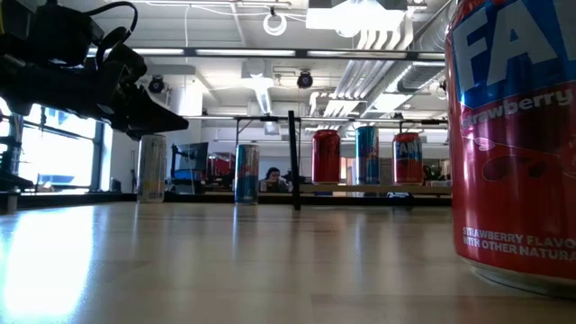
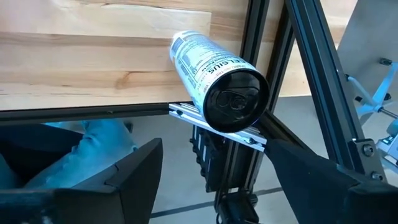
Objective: Place canned beverage on shelf
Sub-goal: Put the bottom white-yellow soda can on the shelf
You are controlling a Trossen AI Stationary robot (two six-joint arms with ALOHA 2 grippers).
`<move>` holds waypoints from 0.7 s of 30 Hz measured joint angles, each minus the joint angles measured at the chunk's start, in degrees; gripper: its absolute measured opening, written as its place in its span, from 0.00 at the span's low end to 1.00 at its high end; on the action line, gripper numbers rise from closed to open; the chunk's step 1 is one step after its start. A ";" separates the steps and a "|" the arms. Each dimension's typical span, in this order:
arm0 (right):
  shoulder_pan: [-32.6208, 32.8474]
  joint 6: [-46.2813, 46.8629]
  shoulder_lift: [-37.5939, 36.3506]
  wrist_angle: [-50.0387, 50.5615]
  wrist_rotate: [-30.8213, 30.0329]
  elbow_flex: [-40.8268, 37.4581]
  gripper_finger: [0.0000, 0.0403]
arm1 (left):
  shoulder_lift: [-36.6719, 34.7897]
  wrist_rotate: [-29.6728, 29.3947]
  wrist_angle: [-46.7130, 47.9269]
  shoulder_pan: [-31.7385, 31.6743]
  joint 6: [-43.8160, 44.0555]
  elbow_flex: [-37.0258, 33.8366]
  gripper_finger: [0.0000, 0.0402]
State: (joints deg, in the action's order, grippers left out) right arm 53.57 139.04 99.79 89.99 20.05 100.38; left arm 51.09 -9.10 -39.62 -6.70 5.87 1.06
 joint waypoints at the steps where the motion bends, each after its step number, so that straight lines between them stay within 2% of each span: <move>1: 0.12 0.00 0.10 0.01 0.03 0.00 0.71 | 0.00 0.00 0.00 0.00 0.02 0.00 0.00; 9: 3.40 -2.54 3.12 0.03 0.02 -0.04 0.71 | 0.00 0.00 0.83 0.00 0.45 0.00 0.00; 15: 6.01 -0.45 4.44 0.05 -0.56 -0.04 0.71 | 0.00 0.00 0.83 0.00 0.69 0.00 0.00; 21: 6.96 -0.90 6.13 0.05 -4.01 -0.04 0.71 | 0.00 0.00 0.83 0.00 1.01 0.00 0.00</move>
State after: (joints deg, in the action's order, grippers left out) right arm 60.53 138.14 105.92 90.04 16.05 100.33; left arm 51.09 -9.10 -38.79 -6.70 6.87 1.06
